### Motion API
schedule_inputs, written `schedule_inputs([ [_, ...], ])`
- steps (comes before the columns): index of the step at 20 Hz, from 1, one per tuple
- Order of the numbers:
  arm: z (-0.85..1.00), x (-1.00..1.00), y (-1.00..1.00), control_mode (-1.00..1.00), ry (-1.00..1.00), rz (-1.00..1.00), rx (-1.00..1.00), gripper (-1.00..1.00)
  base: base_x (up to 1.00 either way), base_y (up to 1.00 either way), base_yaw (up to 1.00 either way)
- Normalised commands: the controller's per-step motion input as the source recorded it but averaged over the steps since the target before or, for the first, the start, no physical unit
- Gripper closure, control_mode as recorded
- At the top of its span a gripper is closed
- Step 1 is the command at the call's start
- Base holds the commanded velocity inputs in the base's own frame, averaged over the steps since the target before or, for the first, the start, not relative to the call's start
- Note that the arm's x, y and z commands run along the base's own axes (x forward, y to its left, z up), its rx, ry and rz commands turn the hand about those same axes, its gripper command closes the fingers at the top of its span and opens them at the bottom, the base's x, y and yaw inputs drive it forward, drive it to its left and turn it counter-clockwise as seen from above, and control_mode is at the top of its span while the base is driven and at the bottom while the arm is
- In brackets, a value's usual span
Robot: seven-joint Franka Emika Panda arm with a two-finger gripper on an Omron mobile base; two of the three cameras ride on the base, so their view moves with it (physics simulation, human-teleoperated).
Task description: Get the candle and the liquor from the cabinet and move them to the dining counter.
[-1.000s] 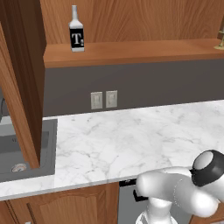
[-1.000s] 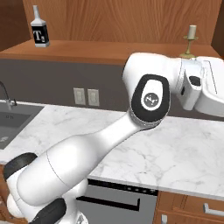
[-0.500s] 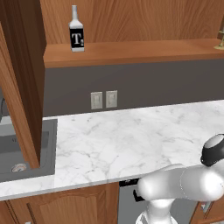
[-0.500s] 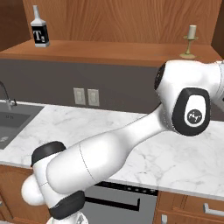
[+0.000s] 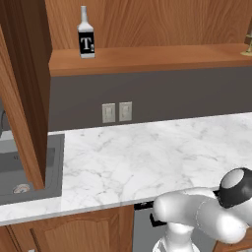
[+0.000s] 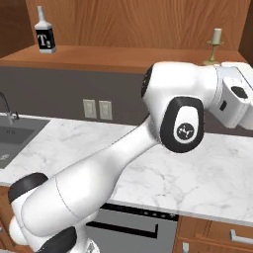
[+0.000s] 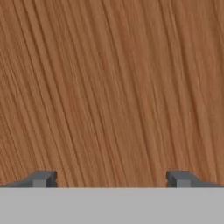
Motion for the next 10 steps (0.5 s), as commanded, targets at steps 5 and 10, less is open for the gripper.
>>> schedule_inputs([
  [5,0.00,-0.09,1.00,-1.00,0.02,0.09,-0.07,-1.00,0.00,0.00,0.00],
  [10,0.00,0.00,1.00,-1.00,0.07,0.16,-0.01,-1.00,0.00,0.00,0.00],
])
